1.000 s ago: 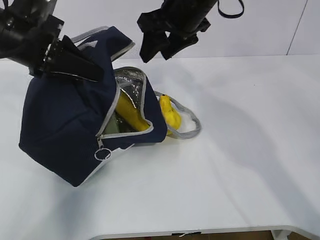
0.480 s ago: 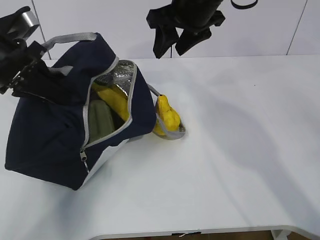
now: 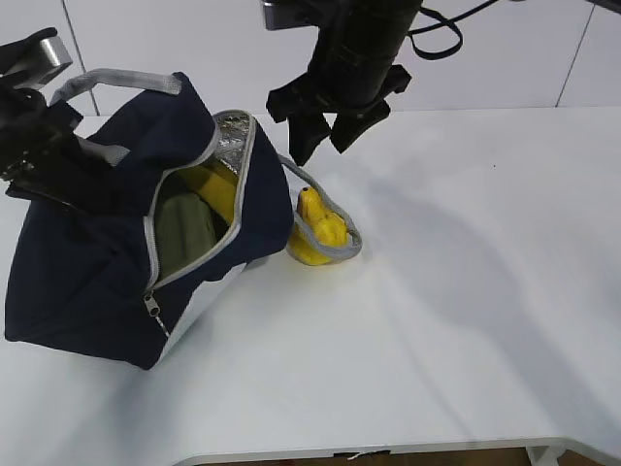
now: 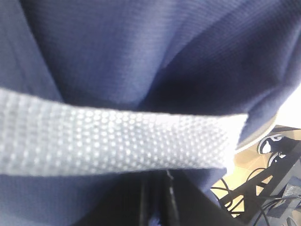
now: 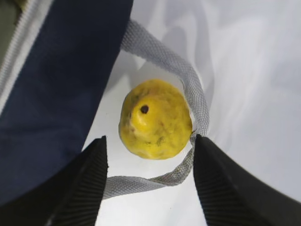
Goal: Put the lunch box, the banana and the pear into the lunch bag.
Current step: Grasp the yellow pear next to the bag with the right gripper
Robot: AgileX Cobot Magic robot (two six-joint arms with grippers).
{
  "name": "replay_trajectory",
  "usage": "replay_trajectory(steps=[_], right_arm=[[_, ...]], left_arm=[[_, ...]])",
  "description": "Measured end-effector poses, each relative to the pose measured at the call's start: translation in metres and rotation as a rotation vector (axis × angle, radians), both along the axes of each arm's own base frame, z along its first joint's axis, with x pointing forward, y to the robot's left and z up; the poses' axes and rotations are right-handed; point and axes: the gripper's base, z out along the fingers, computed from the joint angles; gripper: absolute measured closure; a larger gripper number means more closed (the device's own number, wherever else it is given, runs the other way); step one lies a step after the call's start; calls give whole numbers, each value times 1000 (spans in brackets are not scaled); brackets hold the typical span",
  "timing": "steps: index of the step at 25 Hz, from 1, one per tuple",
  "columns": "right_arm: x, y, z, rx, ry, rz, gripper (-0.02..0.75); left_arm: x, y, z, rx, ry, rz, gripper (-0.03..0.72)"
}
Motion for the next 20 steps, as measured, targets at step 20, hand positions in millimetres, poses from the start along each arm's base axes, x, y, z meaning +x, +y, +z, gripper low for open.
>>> replay_trajectory(steps=[20], right_arm=[[6,7,-46,-57,94,11,262]], left_arm=[[0,2,-1,25,-1,-8,700]])
